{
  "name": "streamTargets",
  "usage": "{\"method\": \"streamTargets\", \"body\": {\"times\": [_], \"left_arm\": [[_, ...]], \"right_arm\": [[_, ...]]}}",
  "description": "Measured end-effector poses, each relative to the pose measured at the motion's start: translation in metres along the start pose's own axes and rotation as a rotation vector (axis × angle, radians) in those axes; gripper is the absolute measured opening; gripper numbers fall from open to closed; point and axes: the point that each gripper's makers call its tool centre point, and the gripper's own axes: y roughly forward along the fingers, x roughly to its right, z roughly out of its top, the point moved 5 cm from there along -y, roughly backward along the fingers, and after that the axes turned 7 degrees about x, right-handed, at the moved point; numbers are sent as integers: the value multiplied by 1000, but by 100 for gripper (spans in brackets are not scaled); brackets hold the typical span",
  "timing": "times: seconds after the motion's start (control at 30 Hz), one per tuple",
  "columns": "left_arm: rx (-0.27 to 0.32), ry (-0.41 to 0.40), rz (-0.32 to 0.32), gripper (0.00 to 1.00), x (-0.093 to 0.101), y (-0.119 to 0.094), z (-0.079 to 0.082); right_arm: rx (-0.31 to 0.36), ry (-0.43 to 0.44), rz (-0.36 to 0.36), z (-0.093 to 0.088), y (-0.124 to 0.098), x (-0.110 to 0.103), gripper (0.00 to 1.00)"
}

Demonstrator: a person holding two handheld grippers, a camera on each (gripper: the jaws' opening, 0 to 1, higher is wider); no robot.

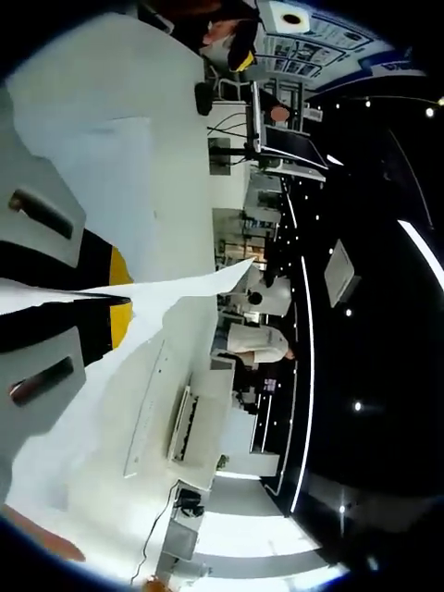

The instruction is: Organize the stack of printing papers by aligning and flattening the scattered papers on the table

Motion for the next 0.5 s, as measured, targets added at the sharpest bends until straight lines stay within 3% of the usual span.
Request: {"method": "streamTargets", "body": {"times": [0.27, 0.5], "left_arm": [[0, -1, 2, 88, -1, 0, -1], [1, -8, 5, 88, -1, -1, -3]], "right_arm": [[2, -41, -6, -1, 1, 2, 0], [9, -83, 11, 3, 1, -9, 0]]}}
